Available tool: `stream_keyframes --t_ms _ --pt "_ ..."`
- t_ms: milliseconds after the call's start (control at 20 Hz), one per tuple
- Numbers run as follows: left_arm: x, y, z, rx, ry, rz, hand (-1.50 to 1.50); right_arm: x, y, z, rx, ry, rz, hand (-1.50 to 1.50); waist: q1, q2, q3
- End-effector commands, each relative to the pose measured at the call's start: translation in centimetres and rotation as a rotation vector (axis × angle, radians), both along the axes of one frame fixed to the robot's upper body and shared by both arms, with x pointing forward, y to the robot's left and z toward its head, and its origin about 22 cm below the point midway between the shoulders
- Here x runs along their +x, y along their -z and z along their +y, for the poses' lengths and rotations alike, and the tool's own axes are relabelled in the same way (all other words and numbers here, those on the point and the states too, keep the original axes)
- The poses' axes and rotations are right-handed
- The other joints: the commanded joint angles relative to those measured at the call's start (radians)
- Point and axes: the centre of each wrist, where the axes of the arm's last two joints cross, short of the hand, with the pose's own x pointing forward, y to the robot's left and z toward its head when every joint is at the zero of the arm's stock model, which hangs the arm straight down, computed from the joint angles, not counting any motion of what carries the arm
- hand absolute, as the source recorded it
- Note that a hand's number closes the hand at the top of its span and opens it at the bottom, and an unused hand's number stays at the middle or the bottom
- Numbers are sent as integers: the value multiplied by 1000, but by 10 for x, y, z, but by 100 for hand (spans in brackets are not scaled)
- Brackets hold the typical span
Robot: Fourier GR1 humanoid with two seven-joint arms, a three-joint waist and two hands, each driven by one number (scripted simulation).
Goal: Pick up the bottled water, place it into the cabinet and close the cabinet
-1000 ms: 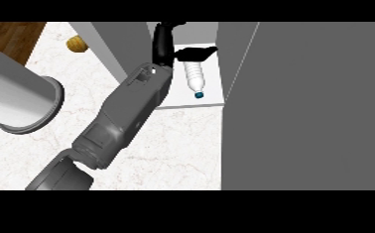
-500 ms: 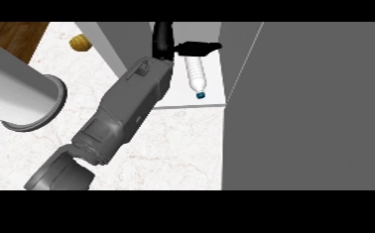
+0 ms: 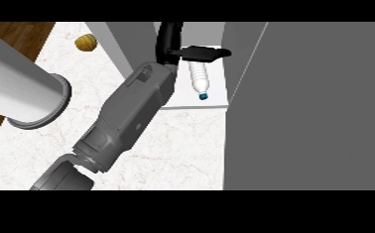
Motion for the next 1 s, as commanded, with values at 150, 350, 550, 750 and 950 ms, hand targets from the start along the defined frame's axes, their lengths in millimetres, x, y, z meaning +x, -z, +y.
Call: stream_keyframes --t_ms 150,350,550,750,950 --pt "-30 21 -3 -50 83 32 -150 -8 -29 13 -13 -16 -37 -150 24 -8 0" --pt "-49 3 -19 -99 142 21 -150 0 -30 21 7 -16 -57 -150 35 -9 0" --pt "-92 36 -9 -126 158 38 -150 -3 -25 11 0 -2 -22 -150 49 -13 0" --pt "-123 42 -11 -151 184 39 -150 15 -34 19 -4 5 -62 -150 54 -6 0" --pt "-146 46 20 -156 189 41 -150 13 -37 32 -17 -25 -51 -150 42 -5 0"
